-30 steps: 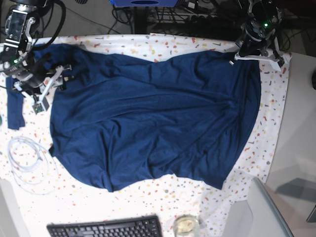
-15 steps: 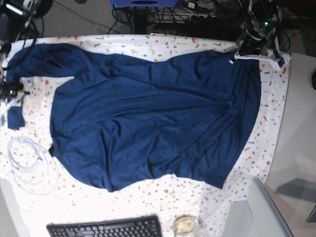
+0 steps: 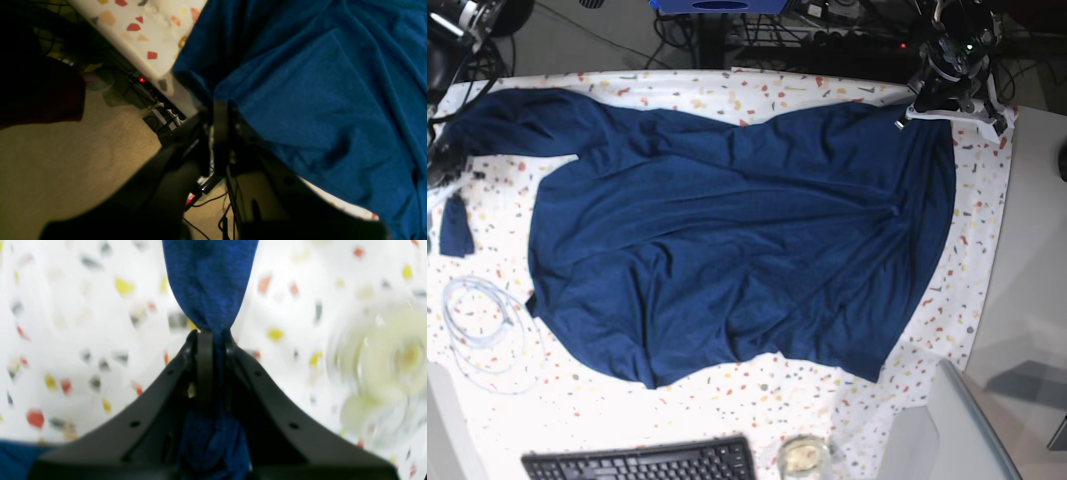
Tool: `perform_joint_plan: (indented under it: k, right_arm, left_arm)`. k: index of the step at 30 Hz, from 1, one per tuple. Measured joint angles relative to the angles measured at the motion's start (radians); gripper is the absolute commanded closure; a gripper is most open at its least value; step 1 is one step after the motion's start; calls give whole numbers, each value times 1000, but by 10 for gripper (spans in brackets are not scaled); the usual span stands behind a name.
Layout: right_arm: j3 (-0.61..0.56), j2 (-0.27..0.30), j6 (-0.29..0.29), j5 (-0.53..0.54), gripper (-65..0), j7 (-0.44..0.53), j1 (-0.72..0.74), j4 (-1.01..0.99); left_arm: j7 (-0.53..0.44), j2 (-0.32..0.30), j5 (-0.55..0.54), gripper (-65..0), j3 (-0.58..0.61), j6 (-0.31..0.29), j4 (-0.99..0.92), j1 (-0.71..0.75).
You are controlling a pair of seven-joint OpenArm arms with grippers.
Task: Layout the t-shirt on the table in an organized manner, then fold the t-shirt properly
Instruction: 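Release the shirt with the right gripper and lift it away, then reach the right gripper over the shirt and grasp its hem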
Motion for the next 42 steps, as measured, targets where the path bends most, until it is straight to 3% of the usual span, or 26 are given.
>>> perform_joint_plan:
  k: [6,9,12,14,19,24,28,31,33,35,38,40,42]
  right_arm:
    - [-16,-116,14,43,0,-170,-240,454]
    - [-103,-157,84,69,0,-189,-268,693]
    - [-204,-221,100,83,0,-259,-285,896]
    - [-292,-227,104,79,0,-328,-296,972]
    - [-489,-225,95,74,0,-445,-175,983]
    - [-640,-286,97,73,0,-525,-61,969]
    - [-722,-337,90,75,0,-541,99,824]
    - [-756,-359,26,87,0,-508,180,645]
    - [-776,-358,-26,89,-6,-437,243,505]
    - [-787,-356,-73,79,-74,-392,304,376]
    - [-789,-350,-86,79,-296,-408,358,264]
    - [-790,-314,-78,92,-446,-431,343,298]
    - [-700,-276,-76,97,-506,-432,274,437]
  left_arm:
    - [-2,-3,2,0,-2,0,0,-6]
    - [0,-4,0,0,1,0,0,-8]
    - [0,-10,1,0,1,0,0,-11]
    - [0,-15,1,0,0,1,0,-11]
    - [0,-8,-1,0,3,-2,0,-26]
    - [0,-13,6,0,0,4,0,-50]
    - [1,-11,0,0,1,0,0,-54]
    - [0,-14,4,0,0,1,0,-56]
    - [-1,-15,4,0,0,1,0,-59]
    - [0,-10,1,0,1,0,0,-56]
    - [3,-11,2,0,0,0,0,-53]
    - [0,-11,4,0,0,0,0,-54]
    - [0,-13,4,0,1,0,0,-55]
